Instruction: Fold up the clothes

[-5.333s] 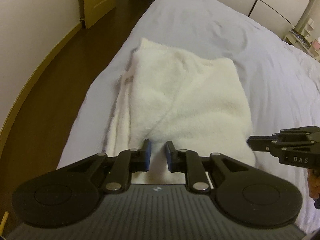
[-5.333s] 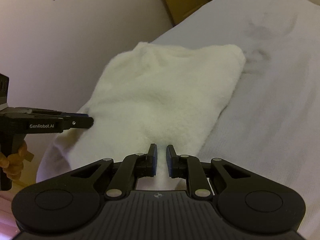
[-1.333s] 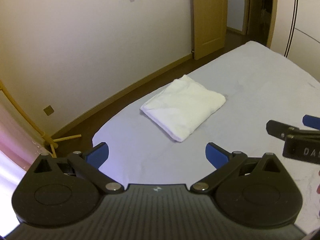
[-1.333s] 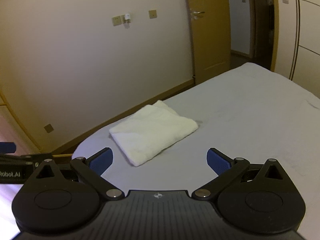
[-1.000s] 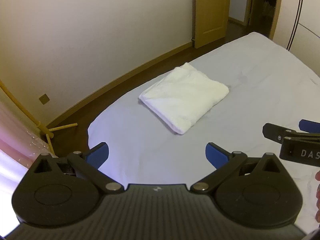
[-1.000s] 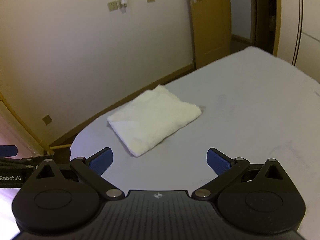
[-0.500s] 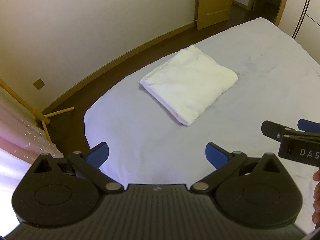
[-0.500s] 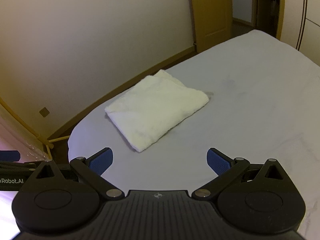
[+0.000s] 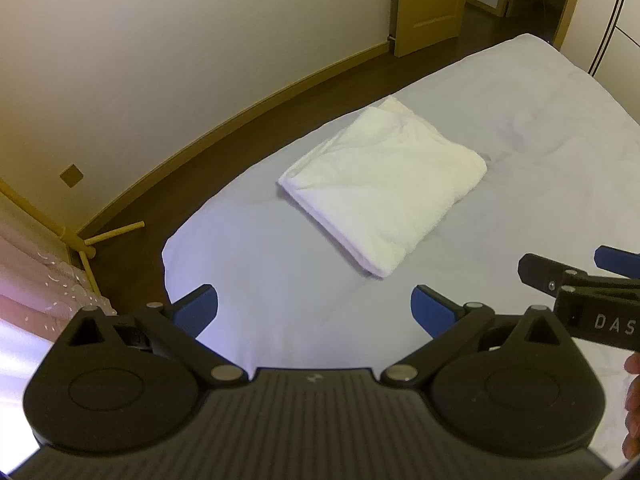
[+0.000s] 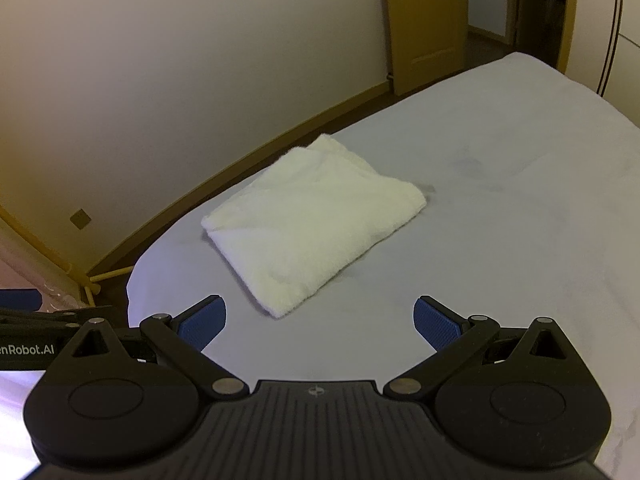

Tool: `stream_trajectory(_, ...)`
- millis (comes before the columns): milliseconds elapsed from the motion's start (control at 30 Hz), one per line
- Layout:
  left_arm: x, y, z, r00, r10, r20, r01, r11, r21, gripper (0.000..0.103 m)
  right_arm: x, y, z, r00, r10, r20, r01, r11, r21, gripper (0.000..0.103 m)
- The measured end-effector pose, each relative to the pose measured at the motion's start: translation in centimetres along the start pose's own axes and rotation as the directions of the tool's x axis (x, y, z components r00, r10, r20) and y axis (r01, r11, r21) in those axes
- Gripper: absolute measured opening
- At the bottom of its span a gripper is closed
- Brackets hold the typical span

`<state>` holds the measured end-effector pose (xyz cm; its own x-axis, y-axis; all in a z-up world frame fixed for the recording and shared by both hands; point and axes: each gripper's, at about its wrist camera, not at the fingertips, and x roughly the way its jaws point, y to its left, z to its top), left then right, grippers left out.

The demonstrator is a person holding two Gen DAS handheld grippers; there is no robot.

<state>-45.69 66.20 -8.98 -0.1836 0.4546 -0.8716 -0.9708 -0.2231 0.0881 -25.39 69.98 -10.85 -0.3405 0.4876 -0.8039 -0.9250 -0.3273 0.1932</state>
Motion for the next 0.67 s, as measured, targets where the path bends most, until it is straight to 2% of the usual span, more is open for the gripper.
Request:
stream_trajectory(300,1.3,-0.2,1.5,1.0,0.008,-0.014,-0.008,1.0,-0.005,0.102,1.2,-0.2,1.0,1.0,0.003,-0.015,-0.003,1.0,0.001,0.103)
stream_trajectory(667,-0.8,-0.7,0.7,0.999,0.025,0.048,-0.025,1.0,-0.005,0.102,0.1,-0.4,0.8,1.0,0.023,0.003,-0.023,1.0,-0.009,0.103)
